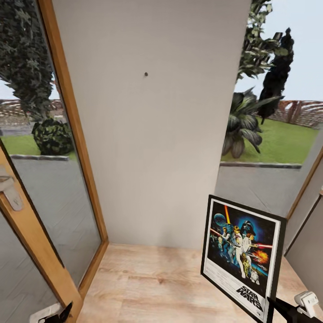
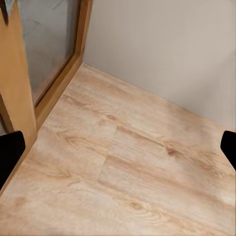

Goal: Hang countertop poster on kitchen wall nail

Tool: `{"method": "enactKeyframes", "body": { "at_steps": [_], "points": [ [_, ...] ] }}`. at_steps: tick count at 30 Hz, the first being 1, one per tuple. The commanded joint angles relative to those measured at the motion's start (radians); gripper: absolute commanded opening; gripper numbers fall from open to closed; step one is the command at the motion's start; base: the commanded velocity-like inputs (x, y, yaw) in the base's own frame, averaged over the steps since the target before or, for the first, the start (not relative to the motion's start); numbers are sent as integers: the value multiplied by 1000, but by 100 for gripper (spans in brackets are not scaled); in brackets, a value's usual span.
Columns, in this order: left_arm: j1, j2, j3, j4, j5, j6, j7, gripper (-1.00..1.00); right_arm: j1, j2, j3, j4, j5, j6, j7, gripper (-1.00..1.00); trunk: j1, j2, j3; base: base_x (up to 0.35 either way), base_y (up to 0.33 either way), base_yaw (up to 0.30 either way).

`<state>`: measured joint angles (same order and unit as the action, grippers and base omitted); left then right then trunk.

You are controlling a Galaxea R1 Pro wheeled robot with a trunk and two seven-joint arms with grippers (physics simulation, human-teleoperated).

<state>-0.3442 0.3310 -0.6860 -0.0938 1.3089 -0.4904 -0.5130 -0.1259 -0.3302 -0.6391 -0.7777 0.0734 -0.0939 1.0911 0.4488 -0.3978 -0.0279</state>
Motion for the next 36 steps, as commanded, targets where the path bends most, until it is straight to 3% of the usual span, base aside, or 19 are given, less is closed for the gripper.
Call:
{"method": "enactKeyframes", "body": {
  "at_steps": [1,9,17,24,28,29,34,36],
  "points": [
    [-1,0,-8,0,11,-2,-4,100,-1,0,-3,0,7,-9,4,-100,1,-2,-2,337,0,0],
    [-1,0,-10,0,10,-2,-4,100,-1,0,-4,0,6,-9,5,-100,1,-2,-2,309,0,0],
    [-1,-9,-21,39,10,-3,-5,100,-1,0,2,-15,4,-6,17,-100,1,-2,-2,21,0,0],
    [1,-11,-22,64,10,-1,-6,100,-1,14,9,-118,2,9,57,-100,1,-2,-2,0,0,0],
    [33,-12,-23,68,10,-1,-6,100,-1,36,55,-233,2,91,83,-100,1,-2,-2,0,0,0],
    [42,-12,-23,68,10,-1,-6,100,-1,46,85,-289,0,143,88,-100,1,-2,-2,0,0,0],
    [52,-24,-23,69,10,-1,-5,100,-2,74,160,-420,-3,245,92,-100,1,-2,-2,0,0,0],
    [55,-35,-23,69,10,-1,-5,100,-4,87,210,-496,-5,304,93,-100,1,-2,-2,0,0,0]
  ]
}}
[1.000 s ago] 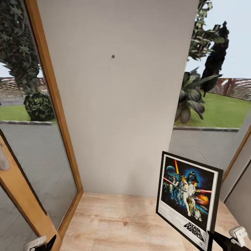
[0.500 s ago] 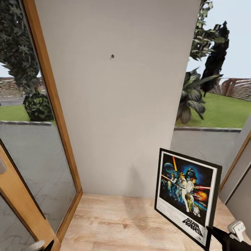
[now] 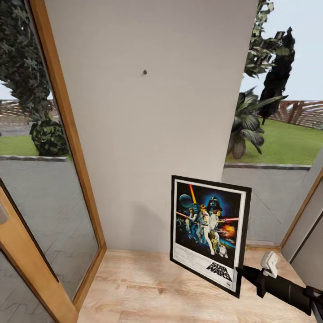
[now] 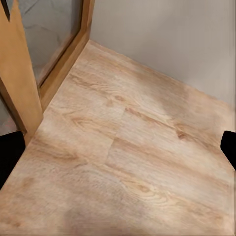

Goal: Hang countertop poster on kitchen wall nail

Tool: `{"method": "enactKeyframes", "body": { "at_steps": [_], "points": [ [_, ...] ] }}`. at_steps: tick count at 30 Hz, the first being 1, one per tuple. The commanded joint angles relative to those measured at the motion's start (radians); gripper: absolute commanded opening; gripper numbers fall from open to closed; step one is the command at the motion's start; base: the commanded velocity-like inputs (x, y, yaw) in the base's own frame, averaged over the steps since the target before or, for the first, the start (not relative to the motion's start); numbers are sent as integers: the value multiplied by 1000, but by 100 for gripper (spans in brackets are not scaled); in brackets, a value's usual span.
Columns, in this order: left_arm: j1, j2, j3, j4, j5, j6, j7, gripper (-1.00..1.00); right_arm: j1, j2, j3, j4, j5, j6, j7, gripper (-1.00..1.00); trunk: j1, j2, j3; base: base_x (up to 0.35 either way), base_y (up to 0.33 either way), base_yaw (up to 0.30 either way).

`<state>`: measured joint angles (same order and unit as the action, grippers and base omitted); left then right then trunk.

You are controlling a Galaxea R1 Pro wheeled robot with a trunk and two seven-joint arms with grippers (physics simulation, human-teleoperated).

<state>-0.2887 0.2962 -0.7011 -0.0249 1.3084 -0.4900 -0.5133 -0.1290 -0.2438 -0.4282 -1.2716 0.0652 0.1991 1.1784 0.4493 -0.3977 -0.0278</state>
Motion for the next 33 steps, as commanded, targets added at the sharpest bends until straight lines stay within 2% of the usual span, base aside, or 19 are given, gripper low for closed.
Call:
{"method": "enactKeyframes", "body": {
  "at_steps": [1,2,4,5,6,7,8,9,11,12,14,15,16,17,23,24,26,29,33],
  "points": [
    [0,-2,-8,0,11,-2,-4,100,-3,3,16,-28,3,36,6,-100,1,-2,-2,0,0,0],
    [0,-4,-8,0,11,-2,-4,100,-5,6,33,-52,3,64,7,-100,1,-2,-2,0,0,0],
    [1,-9,-7,0,11,-2,-4,100,-20,17,101,-135,0,175,7,-100,1,-2,-2,0,0,0],
    [1,-10,-7,0,11,-2,-4,100,-30,20,115,-153,-2,201,7,-100,1,-2,-2,0,0,0],
    [2,-11,-7,0,11,-2,-4,100,-93,31,168,-204,-9,298,7,-100,1,-2,-2,0,0,0],
    [2,-12,-7,0,11,-2,-4,100,-113,33,184,-212,-10,322,7,-100,1,-2,-2,0,0,0],
    [2,-12,-7,0,11,-2,-4,100,-161,38,220,-223,-12,370,7,-100,1,-2,-2,0,0,0],
    [2,-12,-7,0,11,-2,-4,100,-274,52,302,-236,-14,471,7,-100,1,-2,-2,0,0,0],
    [2,-12,-7,0,11,-2,-5,100,-347,76,342,-239,-14,533,7,-100,1,-2,-2,0,0,0],
    [2,-12,-7,0,10,-2,-5,100,-419,110,365,-241,-14,592,7,-100,1,-2,-2,0,0,0],
    [2,-12,-7,0,10,-2,-5,100,-466,132,374,-241,-14,625,7,-100,1,-2,-2,0,0,0],
    [2,-12,-7,0,9,-2,-5,100,-598,179,388,-241,-15,699,7,-100,1,-2,-2,0,0,0],
    [2,-12,-7,0,9,-2,-5,100,-618,185,389,-240,-15,713,7,-100,1,-2,-2,0,0,0],
    [2,-12,-7,0,9,-2,-5,100,-696,201,405,-238,-15,761,7,-100,1,-2,-2,0,0,0],
    [2,-12,-8,0,9,-1,-5,100,-829,210,427,-230,-20,792,8,-100,1,-2,-2,0,0,0],
    [2,-12,-8,0,9,-1,-5,100,-882,211,430,-211,-35,797,8,-100,1,-2,-2,0,0,0],
    [2,-12,-8,0,9,-1,-5,100,-933,211,432,-183,-65,799,11,-100,1,-2,-2,0,0,0],
    [2,-12,-8,0,9,-1,-5,100,-993,211,442,-149,-106,800,18,-100,1,-2,-2,0,0,0],
    [2,-12,-7,0,9,-1,-5,100,-1035,204,471,-93,-129,801,23,-100,1,-2,-2,0,0,0]
  ]
}}
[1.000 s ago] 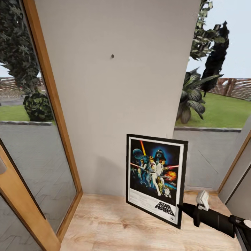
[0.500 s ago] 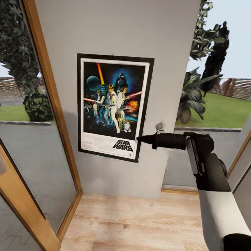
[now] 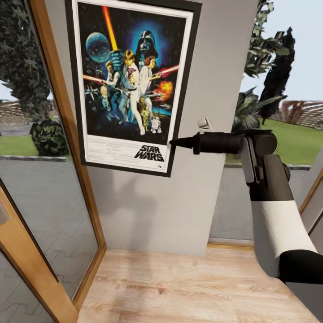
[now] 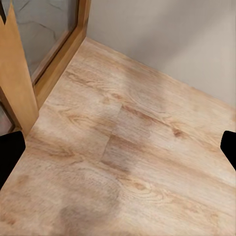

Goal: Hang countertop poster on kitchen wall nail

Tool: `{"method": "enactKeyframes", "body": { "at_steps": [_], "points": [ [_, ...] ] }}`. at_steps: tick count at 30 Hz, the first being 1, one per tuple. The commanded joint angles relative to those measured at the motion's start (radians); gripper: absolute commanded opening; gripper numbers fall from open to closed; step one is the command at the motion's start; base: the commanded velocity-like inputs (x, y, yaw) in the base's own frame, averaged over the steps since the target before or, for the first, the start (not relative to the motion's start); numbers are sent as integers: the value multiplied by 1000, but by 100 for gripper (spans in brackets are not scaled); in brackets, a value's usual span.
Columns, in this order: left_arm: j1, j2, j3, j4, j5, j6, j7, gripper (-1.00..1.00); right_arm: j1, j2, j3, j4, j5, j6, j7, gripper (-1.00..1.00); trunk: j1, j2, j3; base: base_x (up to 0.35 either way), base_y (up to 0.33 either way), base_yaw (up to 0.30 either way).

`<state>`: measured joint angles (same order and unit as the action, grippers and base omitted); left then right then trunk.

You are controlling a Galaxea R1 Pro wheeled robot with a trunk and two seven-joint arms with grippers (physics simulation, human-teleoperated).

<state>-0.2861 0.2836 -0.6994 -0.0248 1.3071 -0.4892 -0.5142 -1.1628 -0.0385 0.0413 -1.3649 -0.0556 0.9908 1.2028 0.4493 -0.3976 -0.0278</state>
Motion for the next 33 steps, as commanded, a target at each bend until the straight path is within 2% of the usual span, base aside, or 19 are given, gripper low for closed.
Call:
{"method": "enactKeyframes", "body": {
  "at_steps": [1,9,15,29,33],
  "points": [
    [-1,0,-8,0,11,-2,-4,100,-7,-3,5,12,-11,9,-1,-100,1,-2,-2,0,0,0],
    [-1,1,-6,-1,11,-2,-4,100,-20,-10,13,88,-9,9,-1,-100,1,-2,-2,0,0,0],
    [-1,2,-6,-1,11,-2,-4,100,-21,-52,18,119,-7,9,-2,-100,1,-2,-2,0,0,0],
    [-1,2,-5,-1,11,-2,-6,100,-22,-57,19,108,-9,9,0,-100,1,-2,-2,0,0,0],
    [-1,2,-5,-1,11,-2,-6,100,-23,-58,21,75,-8,9,1,-100,1,-2,-2,0,0,0]
  ]
}}
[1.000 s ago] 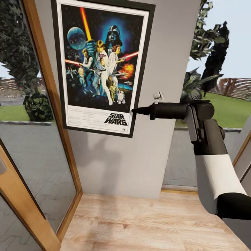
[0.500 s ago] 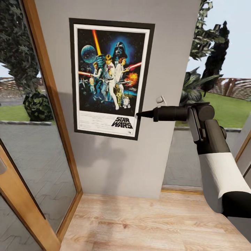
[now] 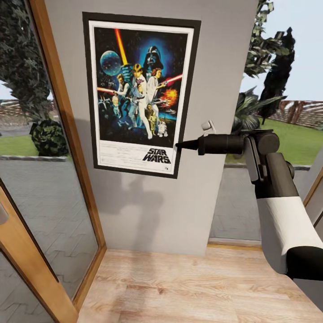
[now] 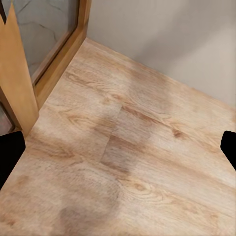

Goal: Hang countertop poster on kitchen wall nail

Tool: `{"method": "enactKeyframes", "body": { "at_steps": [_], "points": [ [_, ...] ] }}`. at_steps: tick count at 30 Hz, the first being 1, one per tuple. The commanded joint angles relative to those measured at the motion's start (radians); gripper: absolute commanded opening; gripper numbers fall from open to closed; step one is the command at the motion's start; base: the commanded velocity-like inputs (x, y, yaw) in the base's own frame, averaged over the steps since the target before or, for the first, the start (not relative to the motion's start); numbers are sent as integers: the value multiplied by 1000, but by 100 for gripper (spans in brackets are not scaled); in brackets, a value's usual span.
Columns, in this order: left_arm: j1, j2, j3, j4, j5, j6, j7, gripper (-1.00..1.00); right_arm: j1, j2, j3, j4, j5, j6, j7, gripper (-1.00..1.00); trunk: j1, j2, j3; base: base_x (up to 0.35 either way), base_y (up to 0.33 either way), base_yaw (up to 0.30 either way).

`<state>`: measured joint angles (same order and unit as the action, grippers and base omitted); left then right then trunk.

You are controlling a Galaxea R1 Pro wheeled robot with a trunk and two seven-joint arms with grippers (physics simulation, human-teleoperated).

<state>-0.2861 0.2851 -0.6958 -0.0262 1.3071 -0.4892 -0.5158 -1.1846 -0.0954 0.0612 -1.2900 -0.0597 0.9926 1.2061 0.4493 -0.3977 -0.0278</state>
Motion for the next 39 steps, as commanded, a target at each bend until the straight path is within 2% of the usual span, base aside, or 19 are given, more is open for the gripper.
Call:
{"method": "enactKeyframes", "body": {
  "at_steps": [1,6,9,13,39],
  "points": [
    [-1,0,-8,0,11,-2,-4,100,-1,-1,1,-2,-4,8,-2,-100,1,-2,-2,0,0,0],
    [-1,0,-8,1,11,-2,-4,100,-2,-1,2,-6,11,8,-4,-100,1,-2,-2,0,0,0],
    [-1,1,-8,1,11,-2,-4,100,-19,-1,10,-4,72,9,-4,-100,1,-2,-2,0,0,0],
    [-1,2,-8,0,11,-2,-4,100,-26,-1,19,-1,96,9,-4,-100,1,-2,-2,0,0,0],
    [-1,2,-8,0,11,-2,-4,100,-29,-9,25,-2,98,9,-2,-100,1,-2,-2,26,0,0]
  ]
}}
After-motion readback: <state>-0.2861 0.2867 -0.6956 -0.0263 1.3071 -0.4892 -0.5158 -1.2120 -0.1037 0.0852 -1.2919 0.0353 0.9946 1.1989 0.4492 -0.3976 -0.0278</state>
